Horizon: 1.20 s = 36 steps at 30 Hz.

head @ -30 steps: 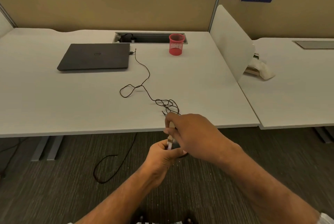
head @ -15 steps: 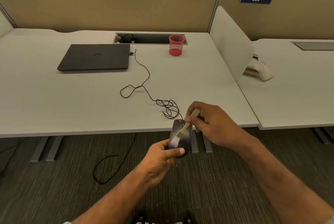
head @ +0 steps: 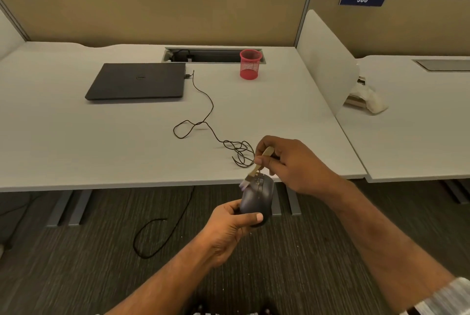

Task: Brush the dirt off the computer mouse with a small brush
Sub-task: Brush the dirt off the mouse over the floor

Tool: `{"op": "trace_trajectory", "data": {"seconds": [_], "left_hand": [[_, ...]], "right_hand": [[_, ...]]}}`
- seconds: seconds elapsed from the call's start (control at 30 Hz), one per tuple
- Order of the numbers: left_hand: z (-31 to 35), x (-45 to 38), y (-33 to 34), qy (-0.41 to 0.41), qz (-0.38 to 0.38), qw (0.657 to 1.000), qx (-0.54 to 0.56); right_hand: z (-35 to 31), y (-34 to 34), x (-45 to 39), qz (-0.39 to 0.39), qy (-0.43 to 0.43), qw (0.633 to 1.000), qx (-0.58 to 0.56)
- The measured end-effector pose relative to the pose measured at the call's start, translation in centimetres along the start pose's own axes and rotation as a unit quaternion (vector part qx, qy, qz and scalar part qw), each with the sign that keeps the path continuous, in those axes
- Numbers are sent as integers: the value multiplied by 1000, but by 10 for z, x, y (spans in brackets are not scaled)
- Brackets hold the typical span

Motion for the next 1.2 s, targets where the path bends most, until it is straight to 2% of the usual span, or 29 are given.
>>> {"op": "trace_trajectory", "data": {"seconds": [0.1, 0.3, 0.53, 0.7, 0.93, 1.2], "left_hand": [[2, 3, -2, 4, -1, 1000, 8], [0, 5, -3, 2, -3, 1000, 7], [-4, 3, -2, -16, 0, 1000, 9], [0, 3, -4, -6, -2, 1000, 15], [0, -2, -5, 1, 1, 1000, -4], [-4, -6, -1, 1, 1, 999, -37]], "right_hand": [[-1, -8, 0, 15, 1, 999, -53], [3, -16, 1, -74, 28, 996, -33], [7, 2, -2, -9, 11, 999, -38], [7, -10, 1, 44, 0, 996, -75], [6, -9, 8, -27, 22, 999, -37], [1, 8, 5, 30, 5, 1000, 3]]}}
Point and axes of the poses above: each hand's wrist, its own x-axis away from the middle knuckle, its own y-axis out of the palm, z = x × y, the point moved 5 cm from there along -x, towards the middle knuckle, and after that the axes turned 11 degrees about -y, right-handed, at the moved point
